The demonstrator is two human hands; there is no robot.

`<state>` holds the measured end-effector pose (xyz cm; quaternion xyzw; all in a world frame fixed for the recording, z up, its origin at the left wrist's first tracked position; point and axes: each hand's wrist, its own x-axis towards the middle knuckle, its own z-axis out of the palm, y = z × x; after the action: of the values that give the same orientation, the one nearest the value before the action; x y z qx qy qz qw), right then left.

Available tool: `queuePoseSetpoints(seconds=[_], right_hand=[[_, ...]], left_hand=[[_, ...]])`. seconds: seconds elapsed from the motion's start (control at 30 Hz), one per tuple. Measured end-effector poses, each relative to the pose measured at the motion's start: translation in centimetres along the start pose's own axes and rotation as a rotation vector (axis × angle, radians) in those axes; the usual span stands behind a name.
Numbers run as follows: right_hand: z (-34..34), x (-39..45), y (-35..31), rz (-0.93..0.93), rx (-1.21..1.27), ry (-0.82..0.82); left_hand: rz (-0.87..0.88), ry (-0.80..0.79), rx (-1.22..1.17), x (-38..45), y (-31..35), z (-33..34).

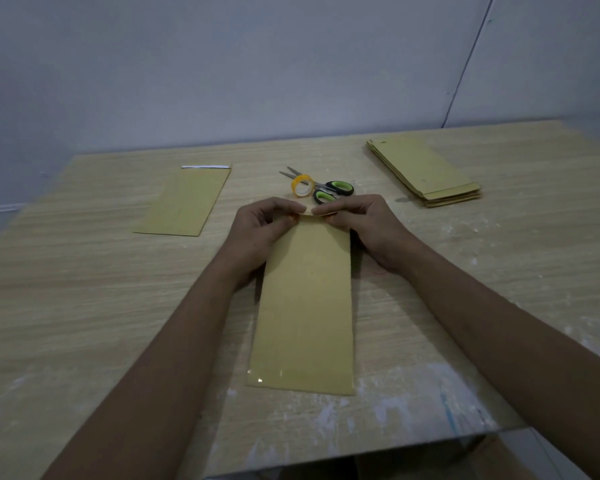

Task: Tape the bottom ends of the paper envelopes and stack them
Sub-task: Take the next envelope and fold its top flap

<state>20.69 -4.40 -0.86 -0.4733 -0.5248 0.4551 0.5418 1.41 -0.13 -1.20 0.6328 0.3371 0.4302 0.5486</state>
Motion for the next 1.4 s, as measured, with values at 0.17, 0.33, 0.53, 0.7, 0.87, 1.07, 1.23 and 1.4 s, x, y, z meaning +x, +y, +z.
queuePoseSetpoints(seconds=[0.17, 0.33, 0.53, 0.7, 0.87, 1.07, 1.23, 1.4], right_hand=[[0.3, -0.5, -0.5, 0.019, -0.101, 0.005], [0.4, -0.5, -0.1, -0.05, -0.184, 0.056], [0.7, 0.2, 0.4, -0.034, -0.012, 0.044], [0.8, 1.2, 1.0, 0.055, -0.065, 0.137], [0.7, 2.4, 1.5, -0.029, -0.166, 0.174], [0.8, 3.3, 1.5, -0.189, -0.318, 0.215], [-1.1, 5.4, 1.7, -0.341, -0.628, 0.385], [-1.6, 7.1, 2.5, -0.313, -0.875, 0.391]], left_hand=[[-0.044, 0.056, 0.061, 0.0, 0.3, 0.0], [-0.06, 0.075, 0.047, 0.1, 0.1, 0.1], [-0.012, 0.151, -0.003, 0.3, -0.3, -0.4], [0.039, 0.159, 0.145, 0.6, -0.8, -0.4], [0.054, 0.168, 0.285, 1.0, -1.4, -0.8], [0.072, 0.249, 0.309, 1.5, -1.7, -1.6], [0.089, 0.365, 0.636, 2.3, -2.5, -2.4], [0.164, 0.26, 1.061, 3.2, -2.6, -1.8]])
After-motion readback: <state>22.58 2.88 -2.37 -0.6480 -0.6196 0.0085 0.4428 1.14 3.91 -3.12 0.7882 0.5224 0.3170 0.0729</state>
